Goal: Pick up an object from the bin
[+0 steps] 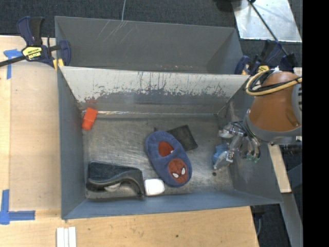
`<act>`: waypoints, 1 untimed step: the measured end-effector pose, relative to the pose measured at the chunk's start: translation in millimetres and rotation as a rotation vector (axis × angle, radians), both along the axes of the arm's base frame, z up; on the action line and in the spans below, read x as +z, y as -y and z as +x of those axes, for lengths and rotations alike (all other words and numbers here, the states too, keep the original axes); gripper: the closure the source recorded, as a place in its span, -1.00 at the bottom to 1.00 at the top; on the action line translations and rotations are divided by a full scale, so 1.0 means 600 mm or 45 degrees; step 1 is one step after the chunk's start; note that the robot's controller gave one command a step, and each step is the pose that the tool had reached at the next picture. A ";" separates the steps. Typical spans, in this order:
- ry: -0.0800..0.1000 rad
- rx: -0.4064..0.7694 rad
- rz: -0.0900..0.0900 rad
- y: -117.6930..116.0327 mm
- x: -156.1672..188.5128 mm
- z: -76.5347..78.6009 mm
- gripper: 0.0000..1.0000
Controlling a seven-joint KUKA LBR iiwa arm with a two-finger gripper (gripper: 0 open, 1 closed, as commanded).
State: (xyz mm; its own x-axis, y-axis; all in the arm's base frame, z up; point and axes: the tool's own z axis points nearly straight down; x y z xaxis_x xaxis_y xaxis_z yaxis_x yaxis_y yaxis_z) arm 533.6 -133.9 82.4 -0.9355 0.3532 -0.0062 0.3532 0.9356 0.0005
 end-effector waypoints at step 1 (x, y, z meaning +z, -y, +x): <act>0.003 -0.117 0.001 0.014 -0.005 0.006 -1.00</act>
Offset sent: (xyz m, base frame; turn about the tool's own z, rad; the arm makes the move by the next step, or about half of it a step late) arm 0.0023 -0.0091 -0.0037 0.0962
